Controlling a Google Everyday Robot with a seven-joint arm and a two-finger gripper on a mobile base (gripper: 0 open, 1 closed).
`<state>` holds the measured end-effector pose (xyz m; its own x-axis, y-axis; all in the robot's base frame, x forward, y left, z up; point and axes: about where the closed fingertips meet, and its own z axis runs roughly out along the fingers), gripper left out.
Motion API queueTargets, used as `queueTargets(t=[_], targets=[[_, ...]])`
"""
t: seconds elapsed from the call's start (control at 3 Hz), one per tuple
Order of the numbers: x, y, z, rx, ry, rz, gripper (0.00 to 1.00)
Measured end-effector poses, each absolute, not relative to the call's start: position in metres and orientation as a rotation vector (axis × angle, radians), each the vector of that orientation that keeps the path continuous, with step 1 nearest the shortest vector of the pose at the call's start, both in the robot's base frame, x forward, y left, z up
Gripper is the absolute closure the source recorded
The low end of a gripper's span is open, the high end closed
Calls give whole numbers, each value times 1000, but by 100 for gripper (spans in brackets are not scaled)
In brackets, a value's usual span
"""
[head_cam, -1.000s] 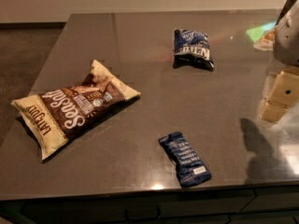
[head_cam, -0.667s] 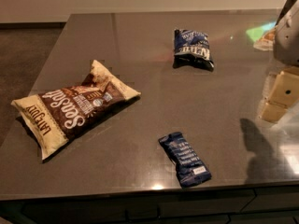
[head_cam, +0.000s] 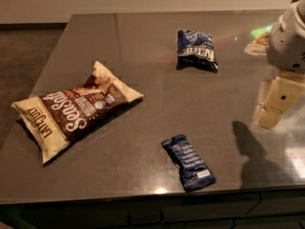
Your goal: Move rxbar blueberry near brown chip bag
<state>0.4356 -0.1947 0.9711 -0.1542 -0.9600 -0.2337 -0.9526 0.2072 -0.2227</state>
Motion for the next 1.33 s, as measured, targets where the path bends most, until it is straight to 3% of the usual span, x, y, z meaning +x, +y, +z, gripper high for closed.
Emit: queueTargets(t=[0.67,1.33], targets=[[419,-119,933,-2051,1958,156,0],[389,-65,893,-1996,2016,263,0]])
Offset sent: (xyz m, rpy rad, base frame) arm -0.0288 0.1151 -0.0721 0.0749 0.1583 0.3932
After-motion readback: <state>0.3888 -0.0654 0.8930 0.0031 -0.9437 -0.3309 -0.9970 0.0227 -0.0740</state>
